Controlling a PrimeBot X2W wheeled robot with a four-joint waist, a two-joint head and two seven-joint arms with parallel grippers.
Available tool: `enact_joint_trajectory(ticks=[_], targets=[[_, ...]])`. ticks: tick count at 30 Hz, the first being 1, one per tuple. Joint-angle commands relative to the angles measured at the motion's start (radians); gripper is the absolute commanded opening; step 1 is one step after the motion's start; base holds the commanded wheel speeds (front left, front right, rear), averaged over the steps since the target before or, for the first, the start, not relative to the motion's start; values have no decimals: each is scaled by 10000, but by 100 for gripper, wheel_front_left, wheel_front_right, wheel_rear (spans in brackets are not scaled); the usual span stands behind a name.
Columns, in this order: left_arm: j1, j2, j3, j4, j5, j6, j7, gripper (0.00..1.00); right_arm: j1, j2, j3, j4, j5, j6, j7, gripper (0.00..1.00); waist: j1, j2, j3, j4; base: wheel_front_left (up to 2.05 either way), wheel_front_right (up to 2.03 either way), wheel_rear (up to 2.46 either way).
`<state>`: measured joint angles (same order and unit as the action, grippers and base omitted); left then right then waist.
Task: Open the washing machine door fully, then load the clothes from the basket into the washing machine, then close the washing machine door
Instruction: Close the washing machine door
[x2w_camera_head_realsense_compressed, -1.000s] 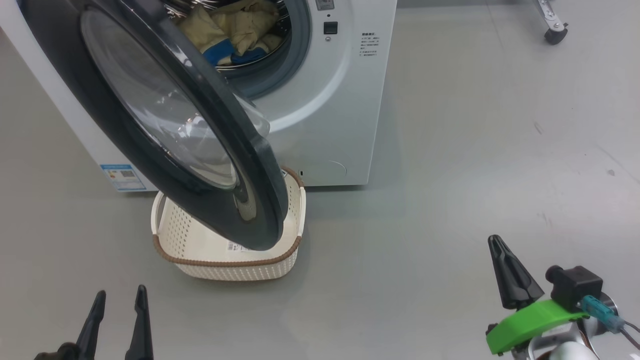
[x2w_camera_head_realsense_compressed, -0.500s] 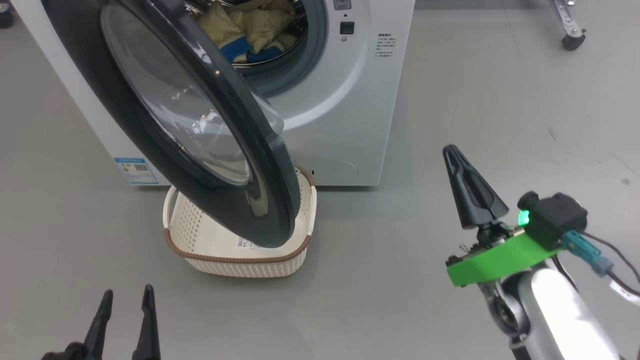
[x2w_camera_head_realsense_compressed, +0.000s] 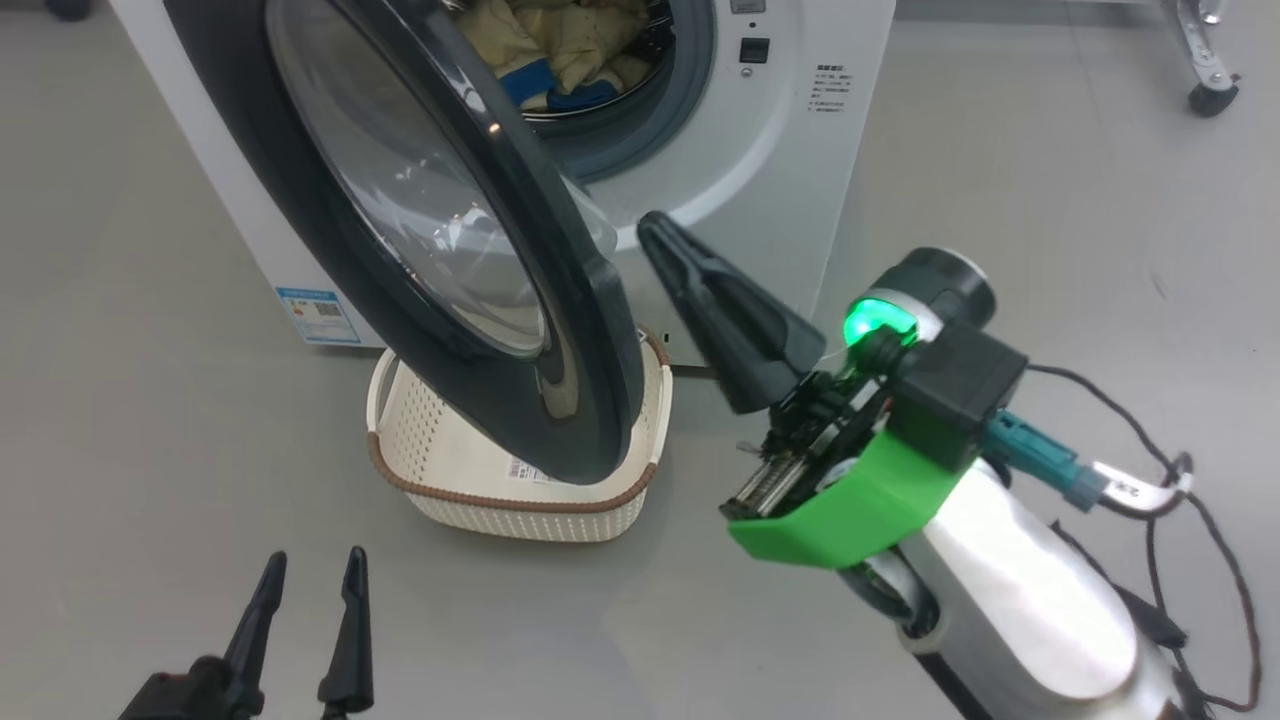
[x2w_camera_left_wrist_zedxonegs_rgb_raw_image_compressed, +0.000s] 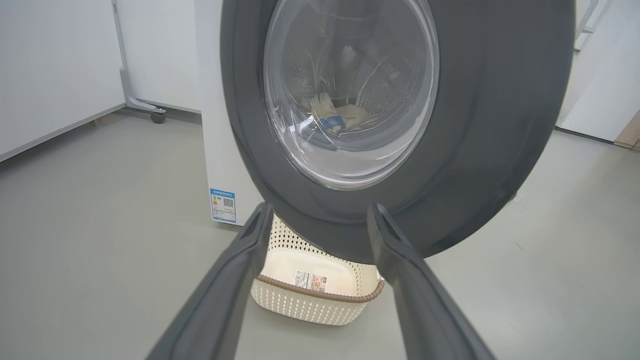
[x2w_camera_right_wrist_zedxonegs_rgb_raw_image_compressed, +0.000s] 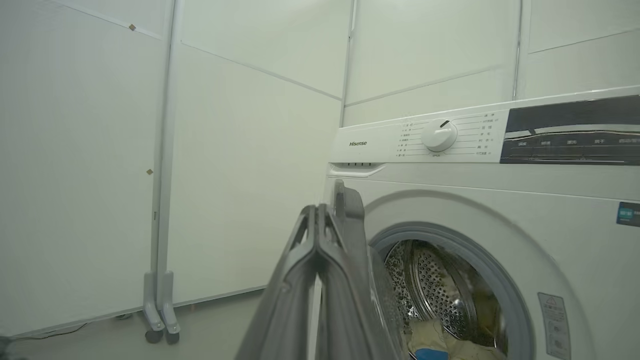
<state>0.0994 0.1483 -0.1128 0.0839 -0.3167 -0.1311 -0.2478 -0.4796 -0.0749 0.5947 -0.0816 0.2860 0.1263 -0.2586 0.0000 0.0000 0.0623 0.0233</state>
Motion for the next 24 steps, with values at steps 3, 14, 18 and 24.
enact_joint_trajectory(ticks=[3, 14, 18, 24], targets=[[-680, 60, 64, -256, -3, 4, -139, 100, -387, 237, 602, -61, 308, 44, -32, 0, 0, 0, 139, 300, 0, 0, 0], [-1193, -51, -568, -356, -121, 4, -139, 100, 91, 245, 1989, 1392, 1234, 44, -32, 0, 0, 0, 685, 754, 0, 0, 0], [-1344, -87, -625, -413, -134, 4, -139, 100, 89, 245, 2108, 1811, 1369, 44, -32, 0, 0, 0, 936, 801, 0, 0, 0], [-1506, -77, -673, -495, -165, 4, -139, 100, -58, 245, 1913, 2147, 1474, 44, -32, 0, 0, 0, 1256, 891, 0, 0, 0]])
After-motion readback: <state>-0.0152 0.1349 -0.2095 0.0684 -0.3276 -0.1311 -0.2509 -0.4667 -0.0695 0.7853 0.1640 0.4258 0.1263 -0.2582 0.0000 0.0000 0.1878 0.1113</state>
